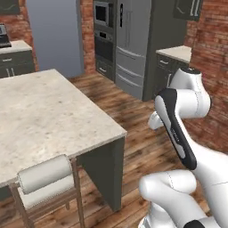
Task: Take the chicken drumsticks from the pan and place one on each plate on the dining counter.
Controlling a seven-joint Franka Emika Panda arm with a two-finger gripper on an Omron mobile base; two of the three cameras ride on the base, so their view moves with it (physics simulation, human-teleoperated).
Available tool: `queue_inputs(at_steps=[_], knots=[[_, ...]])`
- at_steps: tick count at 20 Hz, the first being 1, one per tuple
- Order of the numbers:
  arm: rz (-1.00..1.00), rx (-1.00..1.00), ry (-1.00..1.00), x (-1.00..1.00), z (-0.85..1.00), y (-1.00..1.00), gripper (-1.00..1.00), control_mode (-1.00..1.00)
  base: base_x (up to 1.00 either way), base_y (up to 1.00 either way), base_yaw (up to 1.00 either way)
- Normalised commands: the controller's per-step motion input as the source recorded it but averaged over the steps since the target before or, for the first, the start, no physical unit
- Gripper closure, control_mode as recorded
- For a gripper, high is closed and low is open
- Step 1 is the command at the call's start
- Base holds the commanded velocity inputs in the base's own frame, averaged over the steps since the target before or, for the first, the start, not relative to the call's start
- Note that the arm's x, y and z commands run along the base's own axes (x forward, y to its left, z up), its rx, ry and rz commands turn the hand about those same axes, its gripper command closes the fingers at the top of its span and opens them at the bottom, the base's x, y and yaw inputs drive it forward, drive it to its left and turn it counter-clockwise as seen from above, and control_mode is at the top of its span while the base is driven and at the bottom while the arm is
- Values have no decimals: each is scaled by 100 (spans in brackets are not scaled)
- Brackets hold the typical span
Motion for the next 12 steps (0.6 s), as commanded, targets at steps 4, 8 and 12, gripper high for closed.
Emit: queue_inputs(at_steps=[4, 8, 12], knots=[[0, 0, 0, 0, 0, 0, -100, 100, 51, -100, -49], [0, 0, 0, 0, 0, 0, -100, 100, 47, -100, -52], [0, 0, 0, 0, 0, 0, -100, 100, 78, -93, -14]])
